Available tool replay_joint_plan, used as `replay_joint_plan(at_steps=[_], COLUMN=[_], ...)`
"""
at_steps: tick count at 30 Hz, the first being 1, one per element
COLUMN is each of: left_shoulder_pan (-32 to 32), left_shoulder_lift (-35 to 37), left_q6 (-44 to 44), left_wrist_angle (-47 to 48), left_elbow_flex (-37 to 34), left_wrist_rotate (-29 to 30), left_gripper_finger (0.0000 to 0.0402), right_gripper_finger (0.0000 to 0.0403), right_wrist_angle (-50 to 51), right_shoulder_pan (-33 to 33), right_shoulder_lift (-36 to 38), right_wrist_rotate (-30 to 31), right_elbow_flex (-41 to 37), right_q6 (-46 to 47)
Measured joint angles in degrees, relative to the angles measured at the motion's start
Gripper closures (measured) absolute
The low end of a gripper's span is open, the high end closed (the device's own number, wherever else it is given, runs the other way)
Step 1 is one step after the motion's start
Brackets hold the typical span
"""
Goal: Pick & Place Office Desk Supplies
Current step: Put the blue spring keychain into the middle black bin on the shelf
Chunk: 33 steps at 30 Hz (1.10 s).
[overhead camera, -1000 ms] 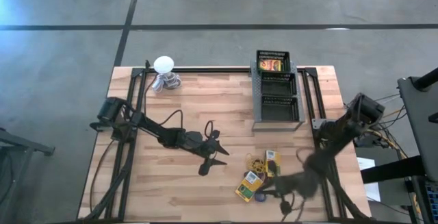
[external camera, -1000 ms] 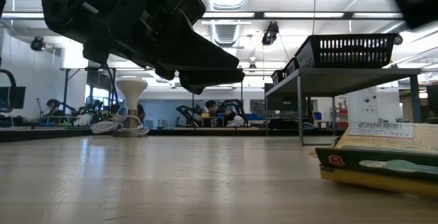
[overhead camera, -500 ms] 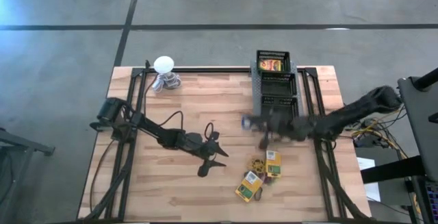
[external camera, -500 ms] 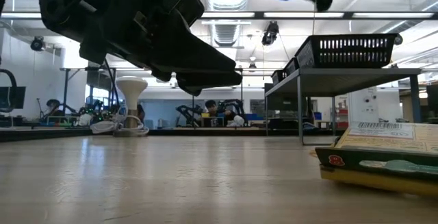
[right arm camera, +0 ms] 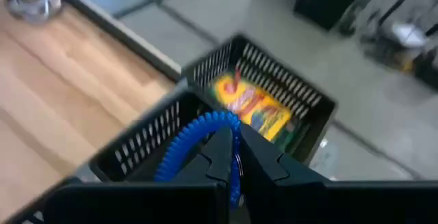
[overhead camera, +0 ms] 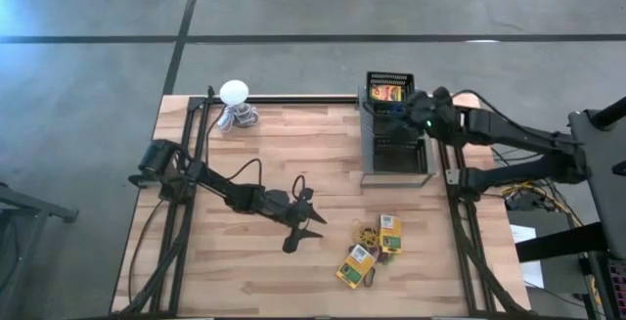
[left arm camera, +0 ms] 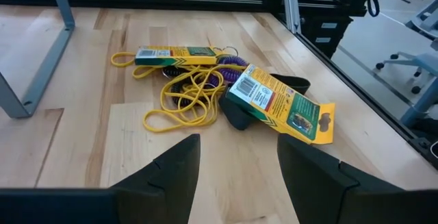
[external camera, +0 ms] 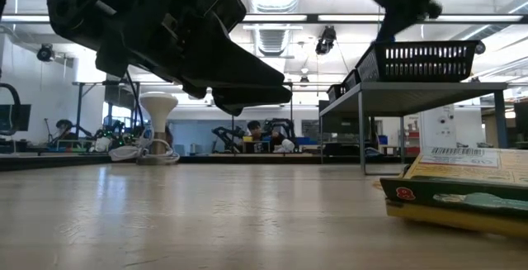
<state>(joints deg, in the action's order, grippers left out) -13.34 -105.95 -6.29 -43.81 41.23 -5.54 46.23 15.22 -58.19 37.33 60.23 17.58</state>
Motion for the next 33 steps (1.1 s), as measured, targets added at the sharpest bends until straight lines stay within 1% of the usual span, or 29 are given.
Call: replay_joint_plan(at_steps=[3,5,11,17,25,28,31,33], left_shoulder_pan=[0.0,0.0,0.0,0.0,0.0,0.0,0.0,0.0], left_shoulder_lift=[0.0,0.0,0.0,0.0,0.0,0.0,0.0,0.0], left_q6=[-0.02,-0.02,-0.02,-0.19,-0.21,-0.21,-0.21,-0.23], left_wrist_angle=[-0.02,-0.02,-0.02,0.03,0.15,0.33,0.34,0.36], left_elbow_flex=[0.0,0.0,0.0,0.0,0.0,0.0,0.0,0.0], left_wrist_rotate=[0.0,0.0,0.02,0.04,0.2,0.19,0.19,0.17], left_gripper_finger=[0.0201,0.0201,0.0201,0.0201,0.0201,0.0201,0.0201,0.0201], right_gripper_finger=[0.039,0.039,0.039,0.039,0.0388,0.037,0.0336,0.031], right_wrist_angle=[-2.13,-2.93,-3.78,-8.14,-8.86,-9.79,-10.85,-10.83], right_shoulder_pan=[4.23,5.9,6.76,6.91,8.54,8.81,9.06,9.08], right_shoulder_lift=[-1.78,-3.1,-6.47,-9.4,-13.2,-13.64,-13.33,-12.78], right_wrist_rotate=[-6.71,-8.58,-9.16,-10.5,-11.02,-11.36,-14.12,-14.74], right_elbow_flex=[-2.11,-3.03,-3.65,-3.35,-3.35,-3.35,-3.35,-3.35], right_q6=[-1.95,-2.5,-3.94,-5.78,-5.68,-6.0,-6.07,-6.14])
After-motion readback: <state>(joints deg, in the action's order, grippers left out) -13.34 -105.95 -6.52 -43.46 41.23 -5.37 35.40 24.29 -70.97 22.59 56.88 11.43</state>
